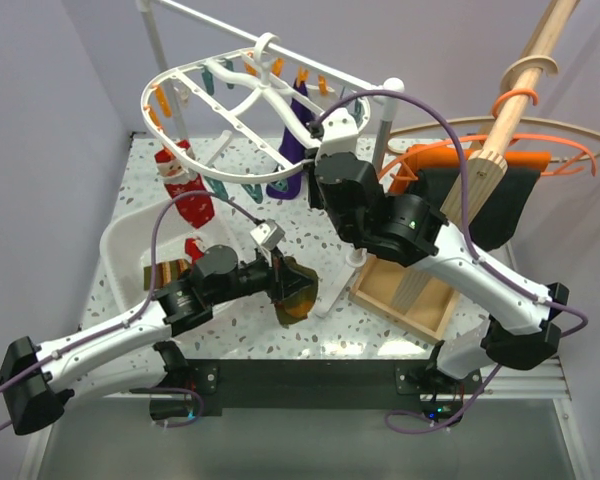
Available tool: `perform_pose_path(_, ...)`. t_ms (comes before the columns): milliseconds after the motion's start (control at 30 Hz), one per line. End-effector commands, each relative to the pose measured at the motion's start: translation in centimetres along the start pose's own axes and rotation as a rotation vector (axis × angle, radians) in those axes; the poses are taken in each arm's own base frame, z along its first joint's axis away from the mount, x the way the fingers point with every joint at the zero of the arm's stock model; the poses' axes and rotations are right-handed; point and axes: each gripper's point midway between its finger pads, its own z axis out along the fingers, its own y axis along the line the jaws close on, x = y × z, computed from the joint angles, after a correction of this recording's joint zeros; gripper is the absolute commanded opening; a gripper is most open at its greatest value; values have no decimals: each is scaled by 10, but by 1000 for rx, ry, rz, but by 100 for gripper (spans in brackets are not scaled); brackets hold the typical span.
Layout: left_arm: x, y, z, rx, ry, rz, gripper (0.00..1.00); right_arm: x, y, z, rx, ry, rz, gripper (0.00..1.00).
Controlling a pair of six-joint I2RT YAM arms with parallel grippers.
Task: Remove the socks clipped to the hanger
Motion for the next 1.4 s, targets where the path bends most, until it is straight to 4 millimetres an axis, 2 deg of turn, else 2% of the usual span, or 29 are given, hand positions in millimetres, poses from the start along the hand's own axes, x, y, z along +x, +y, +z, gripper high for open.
perform_pose_path(0,-48,13,-32,-205,-97,109,0,-15,-11,-12,-9,-46,67,0)
perform_pose_path(33,-56,26,-40,-289,-126,125,0,-14,-11,-11,-10,-43,70,0)
perform_pose_path(67,-53,37,-50,-354,-106,152,0,-14,-12,-13,-12,-44,69,0)
perform_pose_path(100,-65,39,-61,-397,-142,166,0,-15,-13,-14,-15,-45,75,0)
perform_pose_path(133,-74,57,-75,-524,-183,172,0,-13,-14,-15,-16,-42,71,0)
perform_pose_path(167,-71,70,-89,-612,-168,172,0,-14,-15,-16,-17,-45,77,0)
perform_pose_path(200,-81,75,-103,-677,-206,169,0,-15,-16,-17,-18,-49,83,0)
perform_pose_path(233,-88,90,-122,-804,-253,170,0,-11,-16,-17,-18,-44,79,0)
perform_pose_path(267,-87,97,-134,-869,-254,164,0,-12,-16,-18,-21,-48,85,0)
perform_pose_path(400,-101,115,-184,-1114,-341,157,0,-12,-19,-19,-19,-50,86,0)
perform_pose_path(533,-91,124,-215,-1230,-376,117,0,-11,-17,-18,-24,-47,85,0)
perform_pose_path(600,-86,126,-226,-1241,-426,68,5,-9,-17,-17,-23,-41,80,0)
perform_pose_path(633,-85,126,-228,-1242,-434,64,9,-9,-16,-16,-24,-40,79,0)
perform_pose_path(667,-83,126,-232,-1234,-446,57,27,-8,-17,-16,-20,-38,77,0)
perform_pose_path(733,-84,122,-229,-1193,-453,54,55,-7,-17,-15,-19,-35,74,0)
perform_pose_path(767,-85,121,-229,-1179,-440,79,80,-6,-17,-15,-19,-34,75,0)
perform_pose_path(833,-87,118,-230,-1159,-452,77,97,-5,-18,-15,-15,-31,74,0)
perform_pose_path(867,-88,117,-231,-1153,-457,76,100,-6,-19,-15,-15,-31,74,0)
perform_pose_path(1067,-97,113,-233,-1135,-499,92,100,-6,-26,-19,-4,-33,76,0)
perform_pose_path(1133,-102,110,-225,-1092,-510,125,100,-5,-26,-19,-16,-32,62,0)
perform_pose_path(1367,-102,120,-198,-1116,-440,222,100,-1,-29,-25,-55,-8,0,0)
